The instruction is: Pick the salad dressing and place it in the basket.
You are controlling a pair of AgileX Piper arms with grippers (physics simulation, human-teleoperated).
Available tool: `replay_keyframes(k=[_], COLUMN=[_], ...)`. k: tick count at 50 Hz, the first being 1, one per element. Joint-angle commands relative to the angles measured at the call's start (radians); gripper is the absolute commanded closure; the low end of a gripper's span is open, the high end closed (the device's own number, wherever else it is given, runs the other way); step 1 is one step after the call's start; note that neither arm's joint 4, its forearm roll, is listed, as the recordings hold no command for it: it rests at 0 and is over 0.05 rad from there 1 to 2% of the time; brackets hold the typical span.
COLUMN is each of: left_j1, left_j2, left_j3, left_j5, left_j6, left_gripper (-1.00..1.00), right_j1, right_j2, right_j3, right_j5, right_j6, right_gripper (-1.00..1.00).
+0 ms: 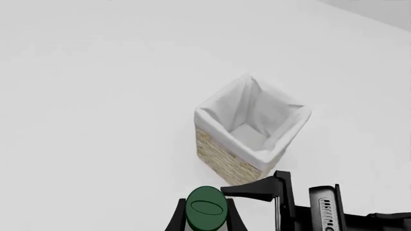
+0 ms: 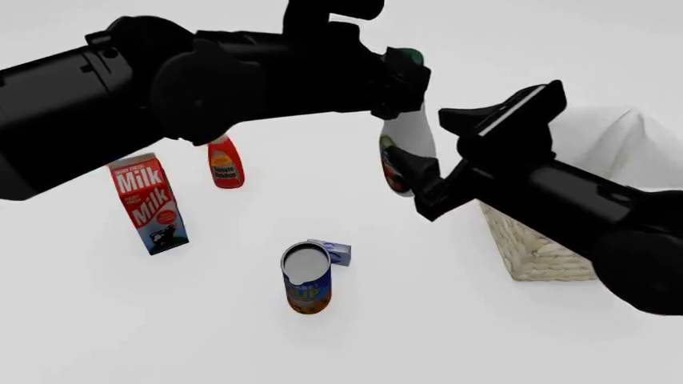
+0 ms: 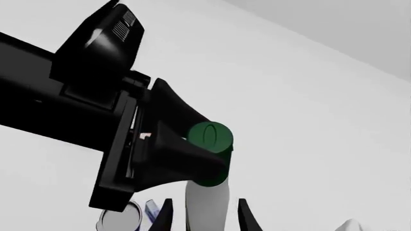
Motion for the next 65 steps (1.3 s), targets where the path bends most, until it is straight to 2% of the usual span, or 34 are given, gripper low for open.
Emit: replay_keyframes(k=[1, 26, 27, 44, 45, 46, 48, 49, 50, 60, 65], left_j1=[-0.004, -0.012, -0.011, -0.023, -0.02, 0.009, -0.007, 0.005, 0.004, -0.033, -0.041], left_j2=[-0.014, -0.023, -0.022, -0.031, -0.026, -0.016, -0.015, -0.021, -0.031, -0.125, -0.191], left_j3=[-0.011, -0.004, -0.004, 0.013, 0.008, -0.005, -0.006, -0.002, -0.011, -0.097, -0.175], left_j5=[0.003, 0.002, 0.001, -0.014, -0.011, -0.01, -0.005, -0.014, -0.008, 0.074, 0.142], left_j6=[0.015, 0.013, 0.013, 0.007, -0.018, 0.02, -0.001, -0.061, -0.031, -0.029, 0.006], left_gripper=[1.0, 1.0, 1.0, 1.0, 1.0, -1.0, -1.0, -1.0, -1.0, -1.0, -1.0], right_j1=[-0.007, -0.002, -0.006, 0.018, 0.018, 0.017, 0.015, 0.015, 0.016, 0.008, 0.007], right_j2=[0.021, 0.062, 0.051, 0.049, 0.05, 0.05, 0.052, 0.054, 0.055, 0.068, 0.071], right_j3=[-0.009, -0.044, -0.042, -0.04, -0.04, -0.039, -0.041, -0.04, -0.038, -0.031, -0.03], right_j5=[-0.007, -0.011, -0.015, -0.021, -0.021, -0.023, -0.022, -0.024, -0.027, -0.04, -0.044], right_j6=[-0.006, -0.001, -0.002, 0.003, 0.001, 0.0, 0.003, 0.001, 0.001, 0.006, 0.006], right_gripper=[-1.0, -1.0, 1.0, 1.0, 1.0, 1.0, 1.0, 1.0, 1.0, 1.0, 1.0])
